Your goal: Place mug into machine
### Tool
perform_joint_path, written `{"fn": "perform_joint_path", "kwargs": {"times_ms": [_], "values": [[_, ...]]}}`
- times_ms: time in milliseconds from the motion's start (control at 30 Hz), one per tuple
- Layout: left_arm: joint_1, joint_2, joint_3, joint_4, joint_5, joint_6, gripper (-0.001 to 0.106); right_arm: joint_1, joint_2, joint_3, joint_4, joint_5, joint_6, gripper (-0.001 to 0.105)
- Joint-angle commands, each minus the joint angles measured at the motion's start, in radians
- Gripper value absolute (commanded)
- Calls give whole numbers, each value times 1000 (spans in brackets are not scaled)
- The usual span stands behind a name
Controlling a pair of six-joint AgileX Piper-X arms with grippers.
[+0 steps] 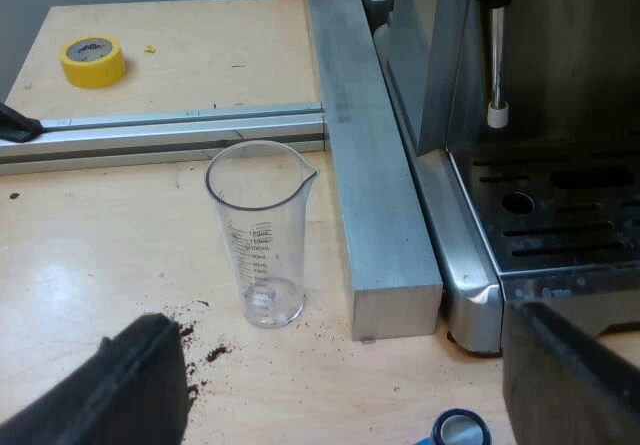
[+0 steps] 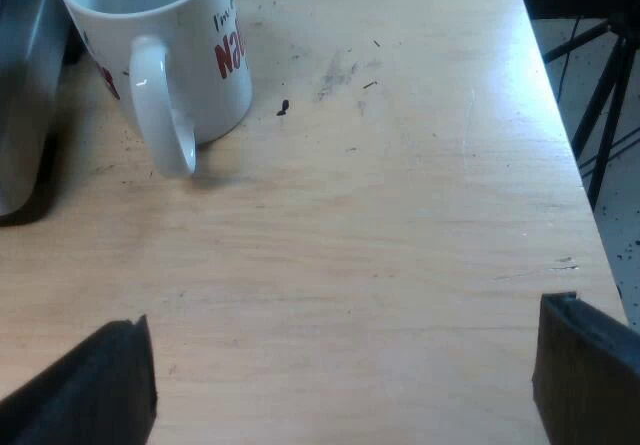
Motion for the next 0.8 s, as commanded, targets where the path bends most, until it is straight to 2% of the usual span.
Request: {"fn": "perform_joint_path", "kwargs": {"times_ms": [33,133,233,300,367,467,533,633,800], "values": [[0,-138,-2,-19,14,5,67,2,-43,-3,-1,-3,-3,78],[0,-138,-2,-19,30,5,67,2,-43,-3,-1,-3,-3,78],[0,-135,-13,-19,96,5,67,2,-40,-24,-7,-3,-3,78],[-4,-131,-24,-19,114,5,67,2,-40,-39,-7,-3,-3,78],[-26,-113,-67,-19,150,5,67,2,-40,-82,-4,-3,-3,78],[-69,-94,-107,-19,164,5,67,2,-19,-122,10,-5,-3,78],[-135,-69,-132,-29,199,5,67,2,23,-162,19,-50,-3,78],[-214,-41,-134,-69,241,5,67,2,86,-202,19,-134,-3,78],[-317,22,-134,-128,313,10,67,2,148,-221,-9,-197,-3,78]]}}
